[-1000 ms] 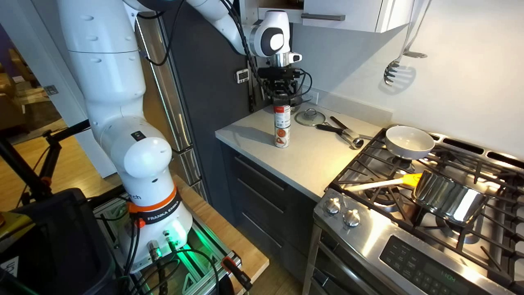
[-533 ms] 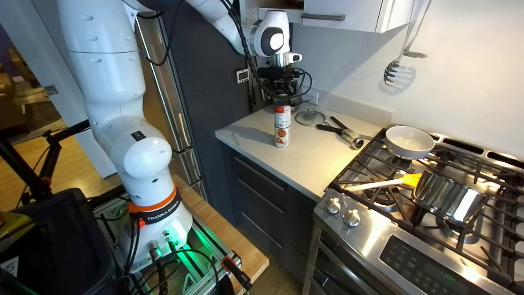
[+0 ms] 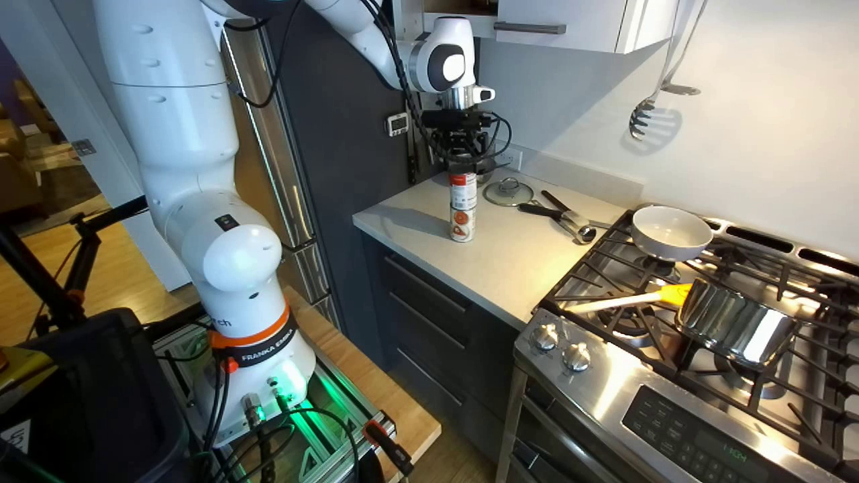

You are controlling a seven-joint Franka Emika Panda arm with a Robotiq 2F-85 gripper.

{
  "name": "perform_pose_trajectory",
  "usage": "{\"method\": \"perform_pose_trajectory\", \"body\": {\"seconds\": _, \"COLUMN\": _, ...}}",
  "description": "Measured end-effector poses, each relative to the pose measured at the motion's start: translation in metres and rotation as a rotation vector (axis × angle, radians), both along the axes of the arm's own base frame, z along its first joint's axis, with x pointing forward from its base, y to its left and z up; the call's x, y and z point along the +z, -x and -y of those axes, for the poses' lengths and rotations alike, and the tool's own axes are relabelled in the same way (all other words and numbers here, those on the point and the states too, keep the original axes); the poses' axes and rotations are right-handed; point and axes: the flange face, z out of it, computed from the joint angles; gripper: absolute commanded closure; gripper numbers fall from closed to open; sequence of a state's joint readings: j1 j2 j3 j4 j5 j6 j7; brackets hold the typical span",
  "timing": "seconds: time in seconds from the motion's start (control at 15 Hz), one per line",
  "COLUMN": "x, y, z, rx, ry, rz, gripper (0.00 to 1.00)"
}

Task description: Put the can on the right on top of the can on the left

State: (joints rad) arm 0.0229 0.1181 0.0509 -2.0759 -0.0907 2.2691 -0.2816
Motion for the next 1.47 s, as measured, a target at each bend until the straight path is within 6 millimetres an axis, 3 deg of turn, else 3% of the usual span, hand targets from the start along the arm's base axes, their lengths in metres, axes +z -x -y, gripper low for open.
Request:
{"method": "perform_pose_trajectory", "body": {"seconds": 1.13, "x": -0.0002, "y": 0.0019, "z": -0.0001, "rx": -0.005, "ry": -0.001, "rz": -0.029, "gripper": 0.42}}
{"method": "perform_pose_trajectory", "body": {"seconds": 1.2, "x": -0.0002, "y": 0.0019, "z": -0.0001, "rx": -0.005, "ry": -0.001, "rz": -0.029, "gripper": 0.04}}
{"method": "perform_pose_trajectory", "body": {"seconds": 1.47, "x": -0.0008, "y": 0.0023, "z": 0.0007, "rx": -0.006, "ry": 0.001, "rz": -0.035, "gripper": 0.0}}
